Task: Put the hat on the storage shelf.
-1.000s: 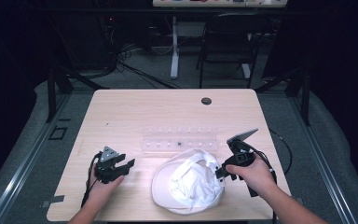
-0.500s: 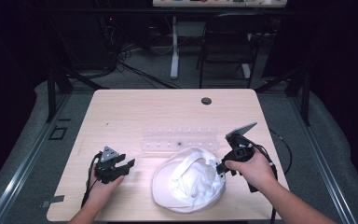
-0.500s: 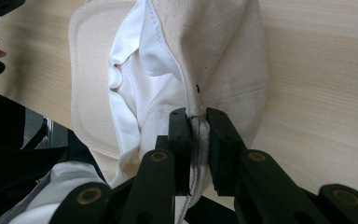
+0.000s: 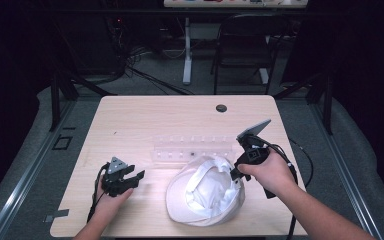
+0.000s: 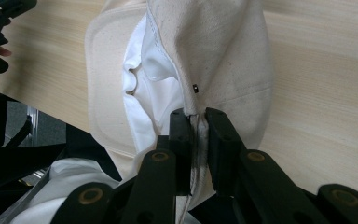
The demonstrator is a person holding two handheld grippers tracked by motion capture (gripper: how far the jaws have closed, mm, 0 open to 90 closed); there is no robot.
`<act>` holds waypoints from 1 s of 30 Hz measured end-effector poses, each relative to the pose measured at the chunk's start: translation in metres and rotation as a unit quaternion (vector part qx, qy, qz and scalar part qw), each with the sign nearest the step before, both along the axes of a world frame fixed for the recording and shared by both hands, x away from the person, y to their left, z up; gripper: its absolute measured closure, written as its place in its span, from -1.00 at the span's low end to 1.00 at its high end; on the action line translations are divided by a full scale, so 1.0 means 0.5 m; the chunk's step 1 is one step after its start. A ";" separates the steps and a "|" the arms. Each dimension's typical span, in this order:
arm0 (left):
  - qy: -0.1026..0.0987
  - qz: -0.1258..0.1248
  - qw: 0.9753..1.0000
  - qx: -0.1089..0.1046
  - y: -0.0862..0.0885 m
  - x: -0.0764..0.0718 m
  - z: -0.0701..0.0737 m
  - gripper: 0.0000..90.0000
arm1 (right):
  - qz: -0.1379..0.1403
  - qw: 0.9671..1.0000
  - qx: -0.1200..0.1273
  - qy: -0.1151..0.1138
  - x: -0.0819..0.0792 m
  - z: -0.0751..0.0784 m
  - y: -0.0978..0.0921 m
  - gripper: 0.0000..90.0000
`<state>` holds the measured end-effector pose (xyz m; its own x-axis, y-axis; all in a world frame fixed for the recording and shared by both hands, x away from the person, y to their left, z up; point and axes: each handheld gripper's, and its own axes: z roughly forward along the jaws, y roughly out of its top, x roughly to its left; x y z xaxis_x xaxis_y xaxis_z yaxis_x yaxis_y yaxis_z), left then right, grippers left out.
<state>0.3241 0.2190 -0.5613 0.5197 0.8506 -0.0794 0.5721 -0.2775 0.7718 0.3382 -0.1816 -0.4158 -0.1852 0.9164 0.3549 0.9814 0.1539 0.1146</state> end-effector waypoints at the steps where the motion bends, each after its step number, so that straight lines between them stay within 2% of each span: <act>1: 0.001 0.000 1.000 0.001 0.000 0.000 0.000 0.14 | 0.000 1.000 -0.004 -0.001 0.000 0.004 0.002 0.81; 3: 0.004 -0.002 1.000 0.006 0.001 -0.001 0.002 0.14 | 0.002 1.000 -0.008 -0.003 0.001 0.014 0.006 0.81; 5: -0.004 0.001 1.000 0.001 -0.001 0.000 0.000 0.14 | 0.001 1.000 -0.009 -0.003 0.003 0.024 0.012 0.81; 6: 0.003 -0.002 1.000 0.006 0.000 -0.001 0.002 0.14 | 0.006 1.000 -0.014 -0.001 0.004 0.030 0.013 0.82; 7: 0.003 -0.003 1.000 0.005 0.000 0.000 0.001 0.14 | 0.000 1.000 -0.012 -0.004 0.005 0.032 0.016 0.82; 10: 0.003 -0.003 1.000 0.004 0.000 0.000 0.001 0.14 | 0.008 1.000 -0.019 0.001 0.009 0.047 0.019 0.82; 17: -0.001 -0.001 1.000 0.000 -0.002 -0.001 0.000 0.14 | -0.001 1.000 -0.028 0.002 0.013 0.072 0.026 0.82; 19: -0.001 -0.002 1.000 0.000 -0.002 -0.001 0.000 0.14 | -0.004 1.000 -0.023 0.000 0.014 0.077 0.028 0.82; 20: -0.001 -0.001 1.000 -0.001 -0.002 -0.001 0.000 0.14 | 0.006 1.000 -0.027 0.010 0.017 0.083 0.026 0.82; 25: -0.003 0.000 1.000 -0.001 -0.003 0.000 -0.001 0.14 | -0.008 1.000 -0.018 0.009 0.018 0.091 0.030 0.82; 30: 0.001 -0.001 1.000 0.000 -0.003 -0.001 0.000 0.14 | -0.002 1.000 -0.012 0.018 0.020 0.097 0.025 0.82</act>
